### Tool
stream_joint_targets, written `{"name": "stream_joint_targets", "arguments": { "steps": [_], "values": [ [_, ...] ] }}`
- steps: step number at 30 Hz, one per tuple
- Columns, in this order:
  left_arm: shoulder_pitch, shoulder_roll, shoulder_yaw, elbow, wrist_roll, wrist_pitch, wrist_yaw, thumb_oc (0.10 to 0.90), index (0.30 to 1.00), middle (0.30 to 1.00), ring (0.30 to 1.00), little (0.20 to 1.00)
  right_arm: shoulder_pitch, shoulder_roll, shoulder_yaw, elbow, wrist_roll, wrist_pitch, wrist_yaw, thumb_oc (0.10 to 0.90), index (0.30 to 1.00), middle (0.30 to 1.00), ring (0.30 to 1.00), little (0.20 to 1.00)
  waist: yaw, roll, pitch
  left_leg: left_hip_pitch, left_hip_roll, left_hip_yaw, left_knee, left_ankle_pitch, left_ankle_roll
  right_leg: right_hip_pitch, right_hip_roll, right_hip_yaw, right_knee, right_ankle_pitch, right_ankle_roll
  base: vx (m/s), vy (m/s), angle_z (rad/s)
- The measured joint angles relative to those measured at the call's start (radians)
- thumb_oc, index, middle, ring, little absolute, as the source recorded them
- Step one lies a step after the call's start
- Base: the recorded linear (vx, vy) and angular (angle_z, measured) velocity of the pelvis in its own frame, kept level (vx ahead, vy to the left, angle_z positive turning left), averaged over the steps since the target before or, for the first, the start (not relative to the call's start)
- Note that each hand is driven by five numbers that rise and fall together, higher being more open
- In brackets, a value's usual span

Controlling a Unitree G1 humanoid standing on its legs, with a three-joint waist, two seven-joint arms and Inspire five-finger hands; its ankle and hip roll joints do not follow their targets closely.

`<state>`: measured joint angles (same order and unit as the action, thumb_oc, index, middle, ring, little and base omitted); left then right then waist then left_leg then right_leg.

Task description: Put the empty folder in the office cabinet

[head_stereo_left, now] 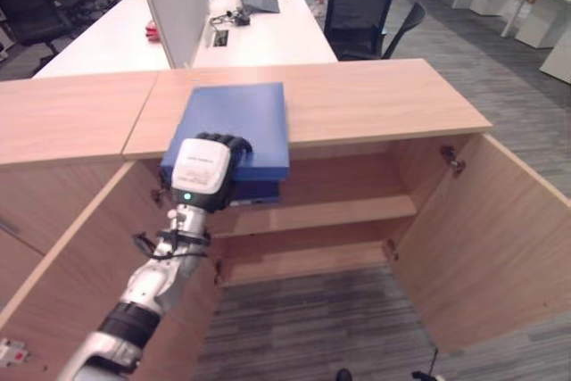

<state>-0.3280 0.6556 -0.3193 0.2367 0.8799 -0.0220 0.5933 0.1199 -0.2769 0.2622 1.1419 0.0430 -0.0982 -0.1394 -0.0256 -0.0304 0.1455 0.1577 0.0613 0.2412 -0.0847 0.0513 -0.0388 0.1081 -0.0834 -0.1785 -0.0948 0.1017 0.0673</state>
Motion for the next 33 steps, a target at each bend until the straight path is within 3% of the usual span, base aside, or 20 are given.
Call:
{"name": "stream_joint_targets", "arguments": {
  "steps": [11, 18, 22, 29, 30, 32, 33],
  "values": [
    [-0.008, 0.001, 0.004, -0.051, 0.033, -0.001, 0.028, 0.400, 0.300, 0.300, 0.300, 0.300, 0.000, 0.004, 0.000, 0.000, 0.004, 0.001, 0.000, 0.800, 0.900, 0.900, 0.900, 0.900, 0.002, 0.002, -0.012, 0.001, 0.003, 0.000, 0.000, 0.000, 0.000, 0.004, 0.003, 0.002, 0.000, 0.001, -0.001, 0.00, 0.000, 0.00],
    [0.038, 0.035, 0.070, -0.179, 0.027, -0.014, 0.003, 0.400, 0.300, 0.300, 0.300, 0.300, -0.003, 0.008, -0.001, 0.000, 0.018, 0.014, -0.001, 0.800, 0.900, 0.900, 0.900, 0.900, 0.009, 0.003, -0.012, 0.000, 0.004, 0.000, 0.000, 0.000, 0.000, 0.003, 0.000, 0.000, 0.000, 0.001, -0.001, -0.02, -0.003, 0.00],
    [0.108, 0.035, 0.153, -0.315, -0.039, -0.057, -0.016, 0.400, 0.300, 0.300, 0.300, 0.300, -0.001, 0.016, -0.001, 0.004, 0.018, 0.021, -0.001, 0.800, 0.900, 0.900, 0.900, 0.900, 0.033, 0.002, -0.012, -0.002, 0.005, 0.000, 0.000, -0.001, -0.001, 0.002, -0.001, -0.002, 0.000, 0.000, -0.001, 0.00, 0.000, 0.01],
    [0.192, -0.034, 0.278, -0.479, -0.324, -0.159, -0.025, 0.400, 0.300, 0.300, 0.300, 0.300, -0.004, 0.022, -0.001, 0.012, 0.019, 0.034, -0.001, 0.800, 0.900, 0.900, 0.900, 0.900, 0.063, 0.003, -0.012, -0.002, 0.003, -0.014, 0.000, -0.002, -0.003, 0.006, -0.005, -0.019, 0.000, -0.004, 0.001, -0.01, 0.002, 0.07],
    [0.193, -0.079, 0.287, -0.516, -0.487, -0.201, -0.037, 0.400, 0.300, 0.300, 0.300, 0.300, -0.002, 0.023, -0.001, 0.013, 0.019, 0.039, -0.001, 0.800, 0.900, 0.900, 0.900, 0.900, 0.066, 0.003, -0.012, -0.004, 0.001, -0.026, 0.000, -0.002, -0.003, 0.009, -0.007, -0.025, 0.000, -0.007, 0.001, 0.00, 0.021, 0.18],
    [0.196, -0.108, 0.298, -0.537, -0.640, -0.255, -0.073, 0.400, 0.300, 0.300, 0.300, 0.300, -0.004, 0.026, 0.000, 0.008, 0.021, 0.043, 0.001, 0.800, 0.900, 0.900, 0.900, 0.900, 0.081, 0.006, -0.013, -0.003, 0.000, -0.029, 0.000, -0.002, -0.003, 0.013, -0.008, -0.026, 0.000, -0.008, 0.001, -0.02, 0.016, 0.11],
    [0.200, -0.176, 0.318, -0.552, -0.859, -0.311, -0.134, 0.400, 0.300, 0.300, 0.300, 0.300, -0.003, 0.012, 0.001, 0.001, 0.035, 0.049, 0.004, 0.800, 0.900, 0.900, 0.900, 0.900, 0.081, 0.014, -0.014, -0.003, -0.003, -0.032, 0.000, 0.001, 0.000, 0.015, -0.010, -0.027, 0.000, -0.008, 0.001, -0.03, 0.007, 0.08]
  ]
}}
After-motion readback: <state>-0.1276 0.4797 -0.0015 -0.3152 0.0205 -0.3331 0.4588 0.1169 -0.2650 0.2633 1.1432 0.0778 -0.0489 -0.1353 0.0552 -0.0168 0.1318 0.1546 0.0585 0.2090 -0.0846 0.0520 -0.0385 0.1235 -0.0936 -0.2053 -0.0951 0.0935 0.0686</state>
